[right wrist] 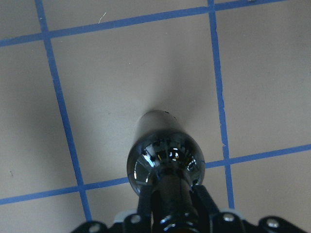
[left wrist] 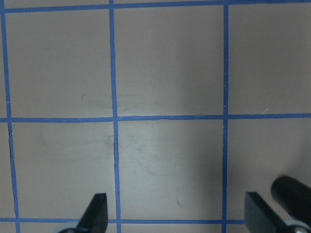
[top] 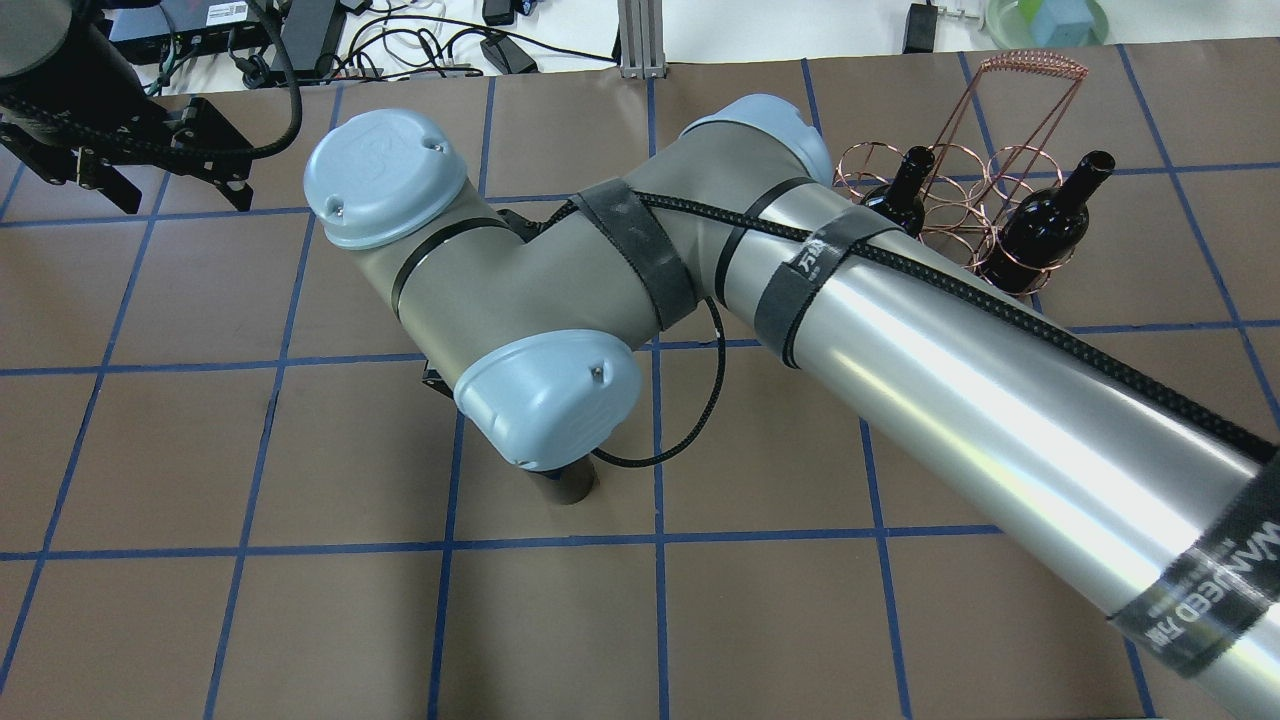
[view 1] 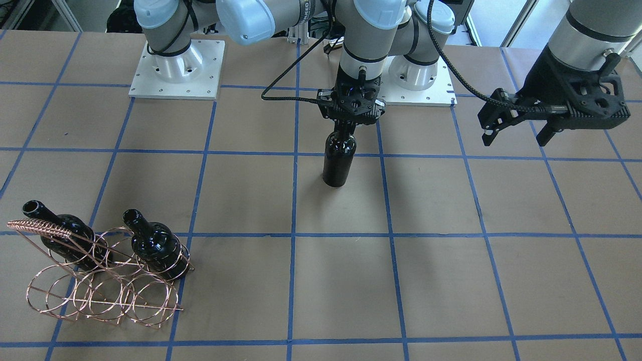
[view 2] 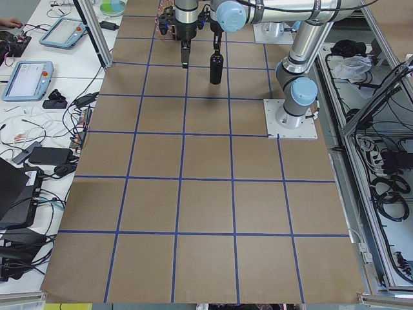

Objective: Place wine into wine basket
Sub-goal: 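Close the right gripper on the bottle body and lift it, then carry the bottle with the right gripper to the copper wire basket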

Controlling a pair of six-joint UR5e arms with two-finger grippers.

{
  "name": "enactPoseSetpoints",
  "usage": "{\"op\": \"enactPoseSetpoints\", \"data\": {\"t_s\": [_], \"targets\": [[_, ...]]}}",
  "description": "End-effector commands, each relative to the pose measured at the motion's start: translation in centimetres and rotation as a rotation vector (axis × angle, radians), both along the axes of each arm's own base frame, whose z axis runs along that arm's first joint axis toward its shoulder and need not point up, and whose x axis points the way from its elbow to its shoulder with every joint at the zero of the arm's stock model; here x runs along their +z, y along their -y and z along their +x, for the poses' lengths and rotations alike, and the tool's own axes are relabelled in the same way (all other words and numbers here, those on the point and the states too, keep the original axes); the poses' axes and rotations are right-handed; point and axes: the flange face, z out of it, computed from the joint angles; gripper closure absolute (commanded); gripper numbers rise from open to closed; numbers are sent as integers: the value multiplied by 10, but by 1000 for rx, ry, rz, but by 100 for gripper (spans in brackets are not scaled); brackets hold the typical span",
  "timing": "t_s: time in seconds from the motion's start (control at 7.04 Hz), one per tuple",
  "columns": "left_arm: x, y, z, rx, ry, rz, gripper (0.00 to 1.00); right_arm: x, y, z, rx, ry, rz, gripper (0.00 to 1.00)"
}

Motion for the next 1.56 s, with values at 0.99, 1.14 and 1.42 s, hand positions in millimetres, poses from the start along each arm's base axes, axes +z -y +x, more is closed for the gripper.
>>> {"op": "enactPoseSetpoints", "data": {"t_s": [0.99, 1.14, 1.42], "targets": [[-2, -2, -3, -4, -3, 10, 0, 121, 75, -216, 125, 52, -29, 95], [-4, -2, -4, 3, -5, 17, 0, 134, 93, -268, 170, 52, -46, 96], [-4, -5, -46, 9, -11, 13, 0, 158, 110, -360, 224, -2, -52, 96]]}}
